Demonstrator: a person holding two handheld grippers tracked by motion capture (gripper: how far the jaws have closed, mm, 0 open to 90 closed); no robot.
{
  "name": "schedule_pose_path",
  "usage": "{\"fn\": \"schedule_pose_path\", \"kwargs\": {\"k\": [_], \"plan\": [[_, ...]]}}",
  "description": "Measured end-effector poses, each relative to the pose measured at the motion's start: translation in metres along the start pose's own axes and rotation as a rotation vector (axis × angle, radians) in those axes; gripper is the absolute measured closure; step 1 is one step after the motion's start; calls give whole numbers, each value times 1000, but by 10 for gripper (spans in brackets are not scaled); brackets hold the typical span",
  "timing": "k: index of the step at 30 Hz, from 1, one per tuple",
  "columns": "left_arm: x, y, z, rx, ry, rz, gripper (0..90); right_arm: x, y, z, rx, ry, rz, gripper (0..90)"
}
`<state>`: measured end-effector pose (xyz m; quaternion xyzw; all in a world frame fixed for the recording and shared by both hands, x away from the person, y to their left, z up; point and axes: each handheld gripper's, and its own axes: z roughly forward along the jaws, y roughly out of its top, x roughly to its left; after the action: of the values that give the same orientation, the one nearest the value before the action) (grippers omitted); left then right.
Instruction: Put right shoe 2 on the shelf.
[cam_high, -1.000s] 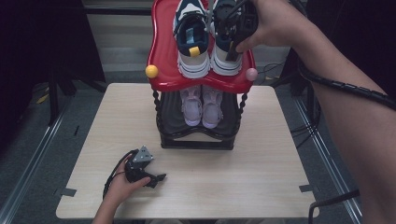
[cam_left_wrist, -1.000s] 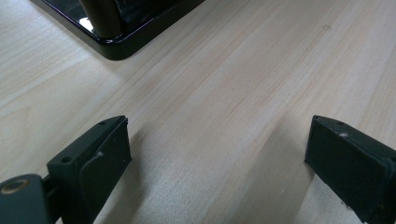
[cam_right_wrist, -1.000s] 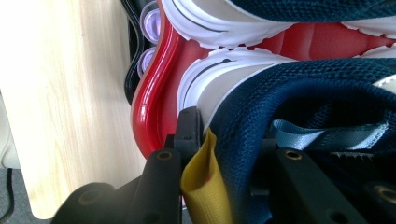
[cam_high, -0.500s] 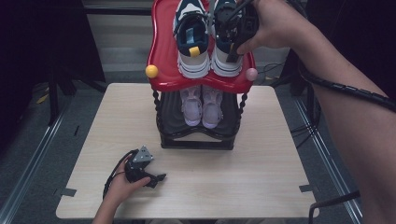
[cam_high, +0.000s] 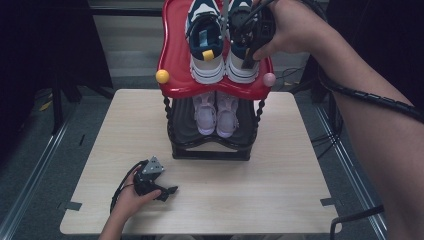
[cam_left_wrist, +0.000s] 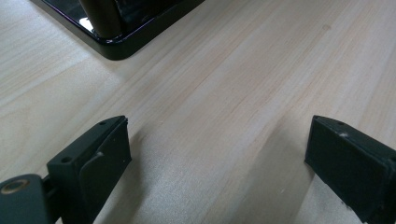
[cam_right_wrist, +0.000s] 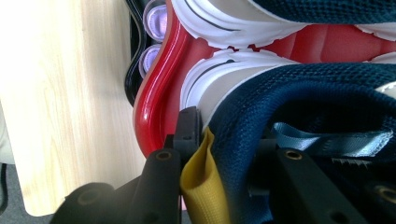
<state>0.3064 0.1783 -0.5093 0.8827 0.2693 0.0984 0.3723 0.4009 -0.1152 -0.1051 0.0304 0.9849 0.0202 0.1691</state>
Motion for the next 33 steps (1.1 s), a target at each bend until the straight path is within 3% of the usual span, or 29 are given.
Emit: {"fn": "schedule_pose_path", "kwargs": {"k": [33], "plan": [[0, 0, 0, 0, 0, 0, 61, 3, -8, -4, -26, 6, 74, 539]]}}
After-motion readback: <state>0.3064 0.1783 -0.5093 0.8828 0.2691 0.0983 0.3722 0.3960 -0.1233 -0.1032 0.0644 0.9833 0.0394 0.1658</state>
